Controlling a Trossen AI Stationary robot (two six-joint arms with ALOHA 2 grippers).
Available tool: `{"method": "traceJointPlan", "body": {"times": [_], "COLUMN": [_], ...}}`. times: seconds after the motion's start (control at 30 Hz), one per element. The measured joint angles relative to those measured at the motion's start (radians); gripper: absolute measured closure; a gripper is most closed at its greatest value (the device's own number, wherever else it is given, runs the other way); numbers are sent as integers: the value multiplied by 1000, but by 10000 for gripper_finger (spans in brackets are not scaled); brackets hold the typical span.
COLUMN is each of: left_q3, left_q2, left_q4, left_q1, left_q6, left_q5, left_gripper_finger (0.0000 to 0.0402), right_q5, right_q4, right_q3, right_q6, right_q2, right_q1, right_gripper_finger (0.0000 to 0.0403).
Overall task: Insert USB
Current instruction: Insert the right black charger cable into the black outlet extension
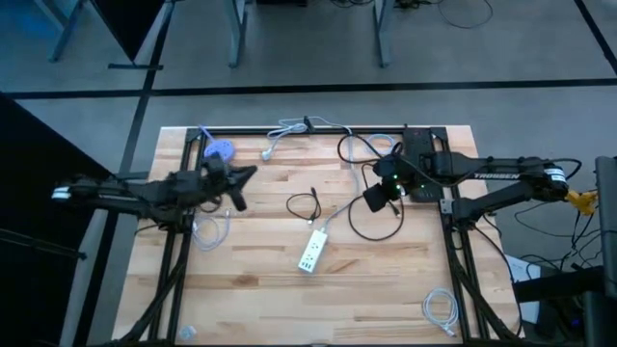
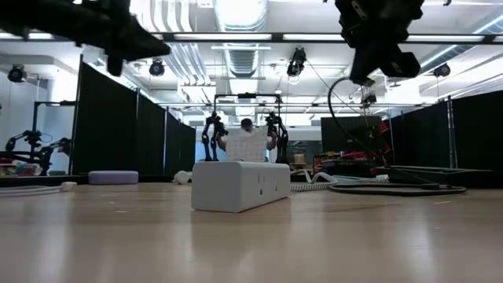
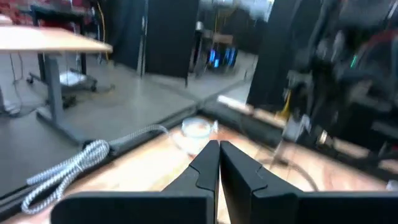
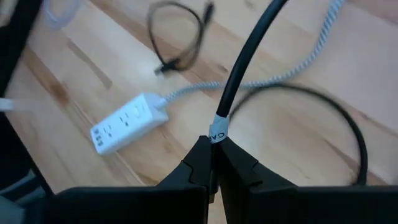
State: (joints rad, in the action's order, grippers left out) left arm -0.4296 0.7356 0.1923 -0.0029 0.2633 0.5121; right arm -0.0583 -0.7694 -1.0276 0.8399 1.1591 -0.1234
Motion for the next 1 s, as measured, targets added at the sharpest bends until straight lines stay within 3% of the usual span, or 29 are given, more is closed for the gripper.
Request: {"method": "traceJointPlan", "body": {"times": [0.27, 0.6, 1.0], "left_q3": [-216, -516, -825], "left_q2": [275, 485, 639], "left_q4": [0, -22, -102], "left_q1": [0, 0, 11], "left_q6": [-56, -82, -57], "left_q5": [-137, -175, -289], "left_gripper_finger": [402, 393, 285], "right_q5": [75, 112, 110], "right_q4": [124, 587, 897], "right_q3": [-9, 0, 1], "right_q6": [-60, -262, -422], "right_q2": [-56, -115, -114], "right_q1": [7, 5, -27], "right_gripper_finger": [403, 403, 403]}}
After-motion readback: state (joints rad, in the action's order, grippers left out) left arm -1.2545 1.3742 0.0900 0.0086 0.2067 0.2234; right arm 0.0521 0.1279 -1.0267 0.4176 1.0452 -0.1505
